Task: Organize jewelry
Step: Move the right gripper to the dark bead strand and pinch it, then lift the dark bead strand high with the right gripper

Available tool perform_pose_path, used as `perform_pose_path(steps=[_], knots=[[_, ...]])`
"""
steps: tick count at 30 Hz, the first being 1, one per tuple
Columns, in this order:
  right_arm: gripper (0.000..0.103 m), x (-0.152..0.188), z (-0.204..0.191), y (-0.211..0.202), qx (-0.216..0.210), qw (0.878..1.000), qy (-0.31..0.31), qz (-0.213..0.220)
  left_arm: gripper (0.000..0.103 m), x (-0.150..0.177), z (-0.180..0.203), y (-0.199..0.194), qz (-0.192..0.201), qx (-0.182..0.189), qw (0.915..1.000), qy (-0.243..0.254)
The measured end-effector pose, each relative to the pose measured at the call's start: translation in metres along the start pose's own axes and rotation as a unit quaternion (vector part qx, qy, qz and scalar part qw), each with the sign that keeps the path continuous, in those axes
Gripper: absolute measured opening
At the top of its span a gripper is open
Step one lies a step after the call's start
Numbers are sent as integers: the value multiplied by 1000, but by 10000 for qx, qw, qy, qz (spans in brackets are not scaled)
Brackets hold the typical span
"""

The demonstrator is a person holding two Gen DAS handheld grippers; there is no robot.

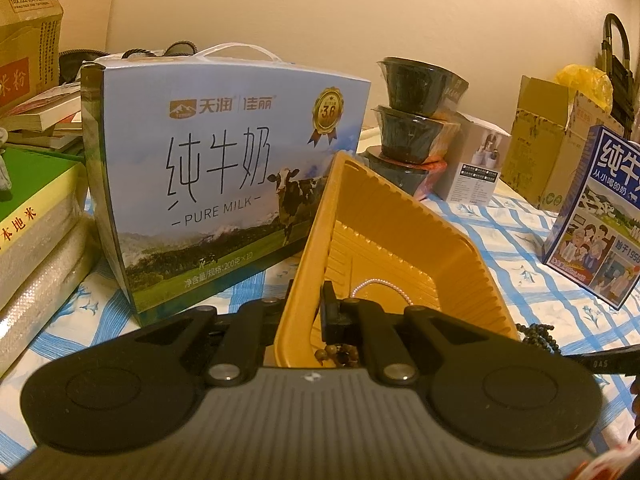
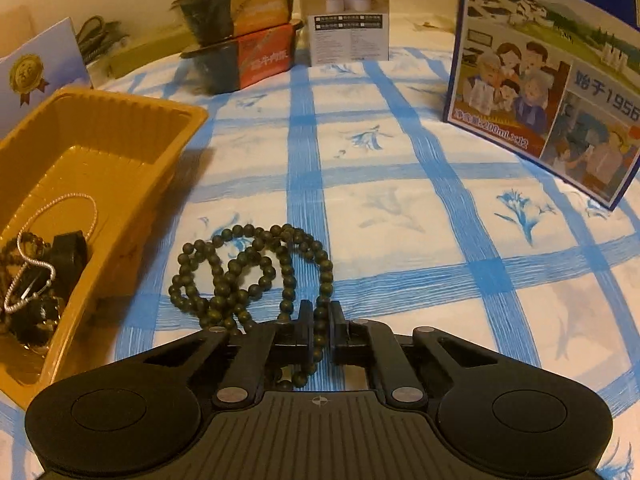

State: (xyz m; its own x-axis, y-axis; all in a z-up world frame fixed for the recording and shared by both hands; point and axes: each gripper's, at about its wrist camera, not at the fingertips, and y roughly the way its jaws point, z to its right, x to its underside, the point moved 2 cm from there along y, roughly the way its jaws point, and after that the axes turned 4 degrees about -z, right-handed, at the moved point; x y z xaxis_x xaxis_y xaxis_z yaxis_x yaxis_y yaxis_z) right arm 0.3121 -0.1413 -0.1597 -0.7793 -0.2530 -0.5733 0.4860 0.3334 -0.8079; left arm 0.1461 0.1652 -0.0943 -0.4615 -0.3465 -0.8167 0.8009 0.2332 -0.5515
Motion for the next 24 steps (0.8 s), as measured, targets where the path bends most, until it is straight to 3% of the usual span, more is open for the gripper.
perform_pose_path(steps=[9,24], knots=[[7,-21,11,-51,-548,9963,412,512,8,0,-1,0,-12,6,10000,-19],[7,-78,-19,-165,-940,9854,-392,1363,8,0,-2,0,-35,36,10000,0]])
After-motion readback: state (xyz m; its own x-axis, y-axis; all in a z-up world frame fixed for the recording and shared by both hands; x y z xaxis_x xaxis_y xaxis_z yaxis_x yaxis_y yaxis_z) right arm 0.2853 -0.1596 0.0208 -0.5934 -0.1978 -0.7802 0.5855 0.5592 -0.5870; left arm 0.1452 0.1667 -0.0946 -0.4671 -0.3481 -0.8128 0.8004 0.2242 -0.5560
